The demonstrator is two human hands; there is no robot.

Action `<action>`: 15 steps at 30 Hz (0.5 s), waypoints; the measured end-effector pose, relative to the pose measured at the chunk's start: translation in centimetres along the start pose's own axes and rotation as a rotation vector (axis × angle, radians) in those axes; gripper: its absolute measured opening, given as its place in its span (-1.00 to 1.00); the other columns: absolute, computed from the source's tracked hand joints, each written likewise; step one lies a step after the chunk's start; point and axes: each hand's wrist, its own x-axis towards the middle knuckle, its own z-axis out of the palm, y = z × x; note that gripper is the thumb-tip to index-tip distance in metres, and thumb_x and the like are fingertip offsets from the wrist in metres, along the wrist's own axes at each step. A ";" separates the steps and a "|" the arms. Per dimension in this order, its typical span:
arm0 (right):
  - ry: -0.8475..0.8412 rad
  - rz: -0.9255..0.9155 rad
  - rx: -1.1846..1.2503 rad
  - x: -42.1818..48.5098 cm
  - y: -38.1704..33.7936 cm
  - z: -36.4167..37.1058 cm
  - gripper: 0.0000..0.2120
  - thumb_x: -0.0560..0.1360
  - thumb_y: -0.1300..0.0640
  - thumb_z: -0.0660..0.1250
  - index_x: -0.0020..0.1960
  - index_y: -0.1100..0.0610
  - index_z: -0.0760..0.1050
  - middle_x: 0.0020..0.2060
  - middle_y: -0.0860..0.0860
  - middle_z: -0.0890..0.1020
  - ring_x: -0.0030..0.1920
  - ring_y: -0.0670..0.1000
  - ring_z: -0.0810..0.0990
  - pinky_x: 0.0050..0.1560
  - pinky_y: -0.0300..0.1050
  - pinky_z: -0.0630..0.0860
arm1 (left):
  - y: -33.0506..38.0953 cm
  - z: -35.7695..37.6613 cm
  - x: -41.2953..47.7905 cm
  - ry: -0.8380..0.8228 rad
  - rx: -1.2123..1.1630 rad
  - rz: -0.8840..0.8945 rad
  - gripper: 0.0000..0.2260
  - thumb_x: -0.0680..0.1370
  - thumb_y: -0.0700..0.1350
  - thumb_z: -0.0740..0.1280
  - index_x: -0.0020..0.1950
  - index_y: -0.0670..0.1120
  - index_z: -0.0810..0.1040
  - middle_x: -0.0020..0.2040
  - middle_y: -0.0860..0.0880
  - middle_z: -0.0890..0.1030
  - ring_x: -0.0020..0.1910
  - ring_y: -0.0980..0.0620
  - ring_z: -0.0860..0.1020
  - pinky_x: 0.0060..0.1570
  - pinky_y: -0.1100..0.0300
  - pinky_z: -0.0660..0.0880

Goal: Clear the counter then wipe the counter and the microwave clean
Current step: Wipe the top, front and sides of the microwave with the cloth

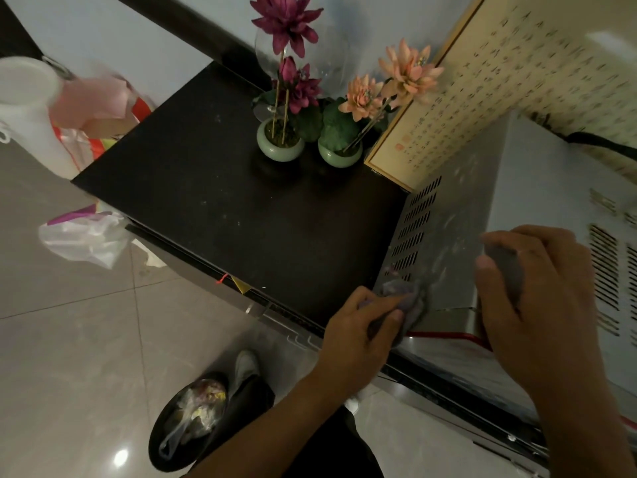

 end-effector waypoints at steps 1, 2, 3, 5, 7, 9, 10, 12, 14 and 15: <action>-0.001 0.003 -0.001 0.0 0.0 0.0 -0.53 0.56 -0.11 0.10 0.23 0.21 0.49 0.15 0.14 0.42 0.11 0.08 0.34 0.10 0.01 0.27 | -1.2 0.0 -0.1 0.003 0.044 -0.071 -0.74 0.64 0.18 0.22 0.29 0.22 0.54 -0.01 0.07 0.49 -0.11 0.13 0.52 -0.10 0.29 0.53; -0.002 0.007 0.001 0.0 0.0 0.0 -0.53 0.56 -0.11 0.09 0.23 0.21 0.49 0.15 0.14 0.42 0.11 0.08 0.34 0.10 0.01 0.27 | -2.5 -0.1 -0.2 0.001 0.099 -0.156 -0.75 0.64 0.16 0.22 0.29 0.22 0.54 -0.02 0.07 0.50 -0.11 0.14 0.53 -0.08 0.25 0.55; -0.002 0.008 0.003 0.0 0.0 0.0 -0.53 0.56 -0.11 0.09 0.23 0.21 0.49 0.15 0.14 0.42 0.11 0.08 0.34 0.10 0.01 0.27 | -3.6 -0.2 -0.3 -0.010 0.155 -0.246 -0.76 0.65 0.12 0.24 0.28 0.22 0.55 -0.02 0.06 0.51 -0.10 0.14 0.54 -0.03 0.19 0.58; 0.000 0.005 0.000 0.0 -0.1 -0.1 -0.54 0.57 -0.11 0.09 0.23 0.21 0.49 0.15 0.15 0.42 0.11 0.09 0.34 0.10 0.00 0.26 | -4.9 -0.4 -0.1 -0.049 0.215 -0.381 -0.78 0.67 0.06 0.25 0.29 0.23 0.56 0.00 0.05 0.53 -0.04 0.11 0.57 0.09 0.05 0.60; 0.005 -0.001 0.001 0.0 0.0 0.0 -0.55 0.57 -0.09 0.10 0.23 0.21 0.49 0.15 0.15 0.43 0.11 0.08 0.34 0.10 0.00 0.27 | -4.7 -0.5 -0.1 -0.049 0.188 -0.400 -0.79 0.67 0.04 0.26 0.26 0.26 0.55 -0.02 0.06 0.53 -0.05 0.11 0.57 0.08 0.03 0.60; 0.008 -0.002 0.012 0.0 0.0 0.0 -0.56 0.57 -0.09 0.11 0.23 0.20 0.49 0.14 0.15 0.44 0.10 0.07 0.33 0.08 0.02 0.28 | -2.8 -0.3 0.0 -0.011 0.087 -0.341 -0.82 0.64 0.06 0.28 0.22 0.22 0.57 -0.07 0.06 0.52 -0.11 0.12 0.56 -0.03 0.13 0.58; 0.009 -0.001 0.016 0.0 0.1 0.0 -0.56 0.56 -0.09 0.11 0.22 0.20 0.49 0.14 0.15 0.44 0.10 0.06 0.33 0.07 0.02 0.29 | -1.1 -0.1 0.0 0.008 0.019 -0.286 -0.80 0.63 0.09 0.27 0.21 0.18 0.60 -0.06 0.04 0.53 -0.11 0.10 0.56 -0.07 0.17 0.57; 0.012 -0.007 0.012 0.0 0.2 0.1 -0.57 0.56 -0.08 0.12 0.22 0.21 0.49 0.13 0.17 0.45 0.09 0.06 0.33 0.06 0.01 0.28 | 3.0 0.3 0.3 0.018 -0.097 -0.142 -0.72 0.64 0.10 0.24 0.25 0.10 0.63 -0.01 0.00 0.55 -0.07 0.10 0.56 -0.06 0.25 0.54; 0.022 -0.028 0.002 0.0 0.4 0.2 -0.59 0.56 -0.05 0.15 0.22 0.22 0.50 0.12 0.18 0.46 0.06 0.06 0.34 0.04 -0.01 0.27 | 6.1 0.6 0.7 0.002 -0.145 -0.021 -0.69 0.66 0.06 0.23 0.32 0.01 0.62 0.05 -0.02 0.54 -0.02 0.11 0.56 0.00 0.28 0.54; 0.027 -0.035 -0.002 0.0 0.5 0.2 -0.60 0.57 -0.04 0.16 0.22 0.23 0.50 0.12 0.18 0.46 0.06 0.07 0.34 0.04 -0.03 0.26 | 6.8 0.7 0.8 -0.004 -0.147 0.015 -0.69 0.67 0.04 0.24 0.33 -0.01 0.61 0.07 -0.02 0.53 0.00 0.13 0.56 0.01 0.29 0.54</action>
